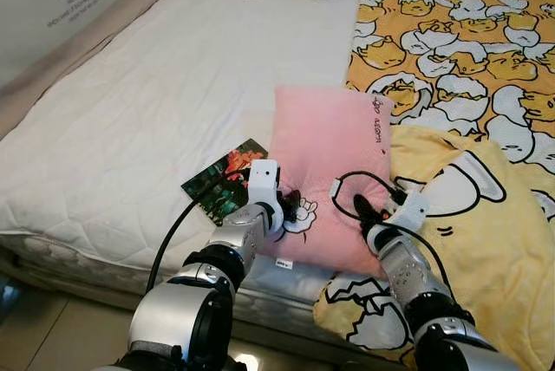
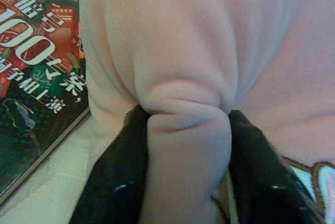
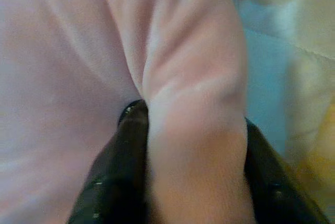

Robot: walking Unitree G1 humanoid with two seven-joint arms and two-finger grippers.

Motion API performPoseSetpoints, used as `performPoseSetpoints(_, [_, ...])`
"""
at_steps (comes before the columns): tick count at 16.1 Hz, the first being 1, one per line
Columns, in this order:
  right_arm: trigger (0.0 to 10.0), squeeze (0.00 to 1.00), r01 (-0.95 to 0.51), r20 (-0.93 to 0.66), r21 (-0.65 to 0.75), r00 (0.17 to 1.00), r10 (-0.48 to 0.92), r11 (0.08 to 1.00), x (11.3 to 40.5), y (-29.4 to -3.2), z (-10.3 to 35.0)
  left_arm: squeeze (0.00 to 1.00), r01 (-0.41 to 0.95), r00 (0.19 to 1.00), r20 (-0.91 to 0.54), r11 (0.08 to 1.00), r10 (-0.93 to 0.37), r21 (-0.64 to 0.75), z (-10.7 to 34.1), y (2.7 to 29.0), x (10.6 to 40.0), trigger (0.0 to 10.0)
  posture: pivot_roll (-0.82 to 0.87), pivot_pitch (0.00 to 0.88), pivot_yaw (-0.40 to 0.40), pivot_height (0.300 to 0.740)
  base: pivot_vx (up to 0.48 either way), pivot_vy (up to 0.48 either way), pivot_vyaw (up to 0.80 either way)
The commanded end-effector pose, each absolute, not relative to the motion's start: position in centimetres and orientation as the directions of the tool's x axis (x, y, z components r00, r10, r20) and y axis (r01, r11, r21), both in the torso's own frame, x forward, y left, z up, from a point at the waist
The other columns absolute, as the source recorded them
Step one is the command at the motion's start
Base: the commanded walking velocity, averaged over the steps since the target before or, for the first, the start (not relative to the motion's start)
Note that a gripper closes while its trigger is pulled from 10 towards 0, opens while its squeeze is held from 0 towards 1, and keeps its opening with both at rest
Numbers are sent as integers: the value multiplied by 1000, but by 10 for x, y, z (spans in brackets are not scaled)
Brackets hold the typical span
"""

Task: Clean up the room

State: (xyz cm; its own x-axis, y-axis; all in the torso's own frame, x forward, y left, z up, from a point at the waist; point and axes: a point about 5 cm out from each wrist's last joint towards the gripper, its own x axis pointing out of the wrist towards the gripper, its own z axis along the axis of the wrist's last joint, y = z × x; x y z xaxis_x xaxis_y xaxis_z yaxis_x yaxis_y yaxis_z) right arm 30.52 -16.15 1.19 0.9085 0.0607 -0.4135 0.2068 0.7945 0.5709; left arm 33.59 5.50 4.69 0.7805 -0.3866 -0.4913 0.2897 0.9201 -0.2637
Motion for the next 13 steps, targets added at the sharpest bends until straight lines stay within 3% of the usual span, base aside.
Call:
performPoseSetpoints(1, [0, 0, 236, -490, 547, 868, 79, 804, 291, -157, -5, 0, 275, 731, -569, 926, -375, -257, 27, 61, 322, 0, -26, 36, 41, 732, 0, 0, 0])
performPoseSetpoints(8, [0, 0, 250, -521, 518, 851, 70, 818, 284, -159, -14, 0, 281, 760, -533, 927, -373, -247, 34, 64, 328, 0, -20, 19, 28, 732, 0, 0, 0])
performPoseSetpoints(9, [0, 0, 250, -498, 508, 866, 45, 824, 291, -162, -7, 0, 319, 824, -453, 939, -341, -126, 51, 72, 342, 0, -12, 0, 32, 732, 0, 0, 0])
performPoseSetpoints(13, [0, 0, 165, -316, 510, 949, 6, 844, 329, -169, 41, 0, 410, 893, -193, 912, -406, -16, 114, 70, 375, 0, 17, 0, 45, 732, 0, 0, 0])
